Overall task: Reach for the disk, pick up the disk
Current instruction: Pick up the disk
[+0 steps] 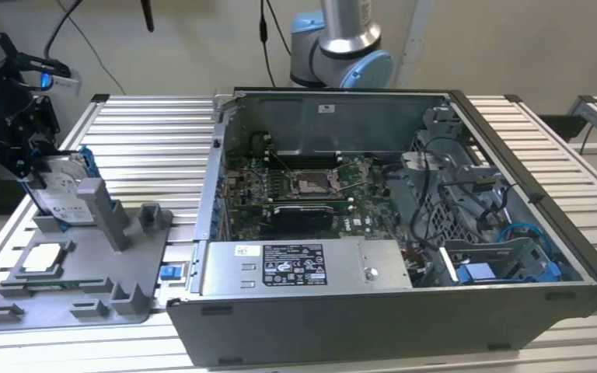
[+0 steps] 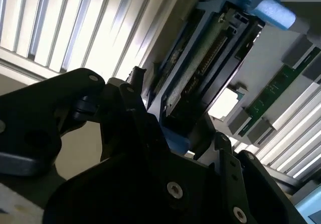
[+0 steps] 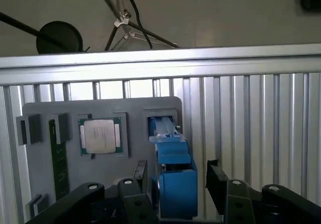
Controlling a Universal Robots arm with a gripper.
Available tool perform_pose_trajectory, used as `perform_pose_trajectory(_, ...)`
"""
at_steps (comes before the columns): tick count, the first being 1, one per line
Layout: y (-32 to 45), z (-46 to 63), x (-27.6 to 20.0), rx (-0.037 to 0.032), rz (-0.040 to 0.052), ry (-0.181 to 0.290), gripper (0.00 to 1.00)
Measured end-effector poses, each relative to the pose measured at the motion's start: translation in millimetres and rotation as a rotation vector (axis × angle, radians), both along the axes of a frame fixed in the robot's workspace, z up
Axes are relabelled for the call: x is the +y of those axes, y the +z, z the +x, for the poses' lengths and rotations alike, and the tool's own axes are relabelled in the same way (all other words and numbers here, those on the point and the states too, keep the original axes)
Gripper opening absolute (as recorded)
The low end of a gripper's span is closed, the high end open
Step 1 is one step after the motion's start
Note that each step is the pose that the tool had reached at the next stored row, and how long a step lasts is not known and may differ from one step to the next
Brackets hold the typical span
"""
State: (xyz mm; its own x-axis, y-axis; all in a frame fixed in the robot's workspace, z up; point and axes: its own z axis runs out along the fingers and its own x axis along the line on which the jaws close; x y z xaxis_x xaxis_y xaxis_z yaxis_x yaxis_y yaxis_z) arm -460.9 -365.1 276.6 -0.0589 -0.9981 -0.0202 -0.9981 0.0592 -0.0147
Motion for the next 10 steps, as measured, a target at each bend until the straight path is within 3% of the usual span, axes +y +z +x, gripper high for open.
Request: perform_pose_trajectory(10, -9.3, 0.0, 0.0, -0.0026, 0.0086, 0.013, 1.00)
